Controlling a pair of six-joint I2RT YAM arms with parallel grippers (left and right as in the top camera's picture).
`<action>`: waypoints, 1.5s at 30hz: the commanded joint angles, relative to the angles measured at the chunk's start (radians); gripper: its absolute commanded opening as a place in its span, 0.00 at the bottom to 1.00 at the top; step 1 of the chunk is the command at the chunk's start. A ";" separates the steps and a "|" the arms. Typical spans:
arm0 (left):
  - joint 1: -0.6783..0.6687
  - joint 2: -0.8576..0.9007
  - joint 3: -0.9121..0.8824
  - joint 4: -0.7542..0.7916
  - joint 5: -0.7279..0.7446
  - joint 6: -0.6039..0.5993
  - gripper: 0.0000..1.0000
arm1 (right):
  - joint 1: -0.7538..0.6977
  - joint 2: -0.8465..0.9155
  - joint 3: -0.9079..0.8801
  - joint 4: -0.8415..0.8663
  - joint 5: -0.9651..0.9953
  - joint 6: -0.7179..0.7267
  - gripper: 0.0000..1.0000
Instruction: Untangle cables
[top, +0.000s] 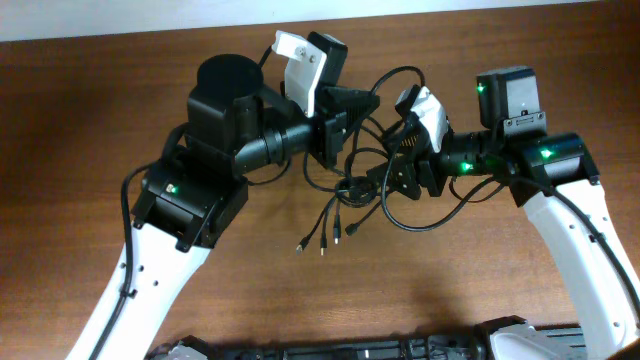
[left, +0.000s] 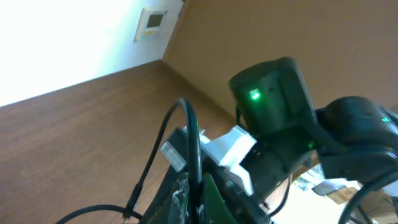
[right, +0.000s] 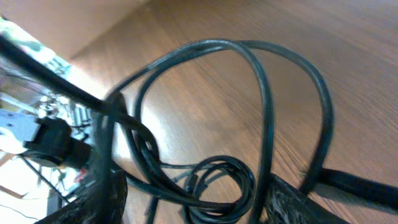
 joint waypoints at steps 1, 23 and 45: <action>-0.006 -0.023 0.010 0.017 0.040 -0.010 0.00 | 0.003 0.002 0.008 -0.030 0.168 -0.012 0.68; -0.006 -0.021 0.009 -0.016 -0.072 -0.009 0.04 | 0.003 0.002 0.008 -0.040 0.198 0.040 0.04; -0.006 0.056 0.008 -0.305 -0.095 0.729 0.93 | 0.003 0.002 0.008 0.023 -0.054 0.048 0.04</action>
